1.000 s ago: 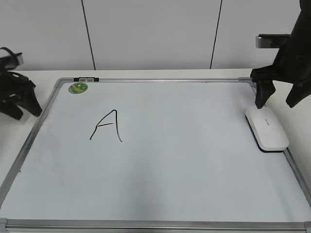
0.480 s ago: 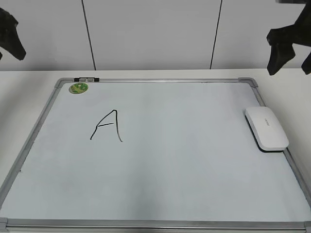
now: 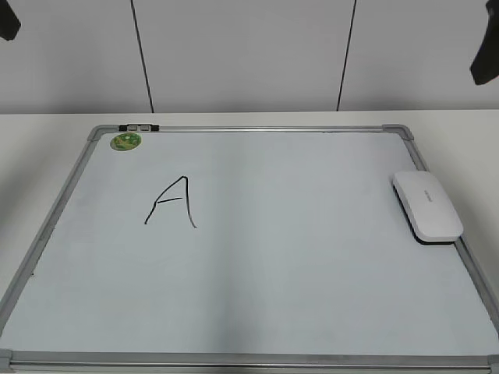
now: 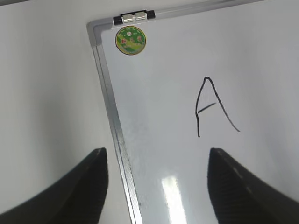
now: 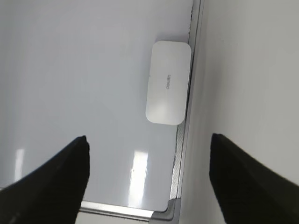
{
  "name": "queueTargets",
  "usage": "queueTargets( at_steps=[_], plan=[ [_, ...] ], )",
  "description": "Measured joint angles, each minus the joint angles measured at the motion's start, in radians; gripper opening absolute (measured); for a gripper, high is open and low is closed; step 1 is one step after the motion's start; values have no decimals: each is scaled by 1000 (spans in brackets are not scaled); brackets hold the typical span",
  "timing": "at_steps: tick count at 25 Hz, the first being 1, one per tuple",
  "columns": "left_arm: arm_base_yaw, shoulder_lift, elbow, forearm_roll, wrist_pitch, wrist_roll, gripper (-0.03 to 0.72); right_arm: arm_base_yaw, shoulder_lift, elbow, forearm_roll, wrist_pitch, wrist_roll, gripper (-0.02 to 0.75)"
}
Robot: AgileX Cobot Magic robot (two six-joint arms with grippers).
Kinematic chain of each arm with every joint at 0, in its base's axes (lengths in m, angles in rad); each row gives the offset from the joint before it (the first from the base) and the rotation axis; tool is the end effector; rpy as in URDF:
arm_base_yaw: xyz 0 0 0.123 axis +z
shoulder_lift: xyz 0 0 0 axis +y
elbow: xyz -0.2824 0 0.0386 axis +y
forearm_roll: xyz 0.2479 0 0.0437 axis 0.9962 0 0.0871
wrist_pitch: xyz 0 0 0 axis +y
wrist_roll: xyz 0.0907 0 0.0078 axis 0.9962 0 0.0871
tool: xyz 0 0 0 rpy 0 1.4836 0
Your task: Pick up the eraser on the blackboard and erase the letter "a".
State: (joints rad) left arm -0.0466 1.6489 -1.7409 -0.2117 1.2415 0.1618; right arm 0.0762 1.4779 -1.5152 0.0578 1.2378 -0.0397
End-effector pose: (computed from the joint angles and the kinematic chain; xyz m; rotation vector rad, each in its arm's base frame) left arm 0.3460 -0.0343 0.3901 0.2504 2.6007 -0.2464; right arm 0.2972 0.0277 0.3791 -0.1472 2.6799 0.0906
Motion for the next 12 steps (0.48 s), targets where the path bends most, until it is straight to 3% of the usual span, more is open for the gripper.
queueTargets(
  at_steps=[12],
  plan=[
    [-14,-413,447,4,7,-1,494,0,-314,240,-4,10,-10,593]
  ],
)
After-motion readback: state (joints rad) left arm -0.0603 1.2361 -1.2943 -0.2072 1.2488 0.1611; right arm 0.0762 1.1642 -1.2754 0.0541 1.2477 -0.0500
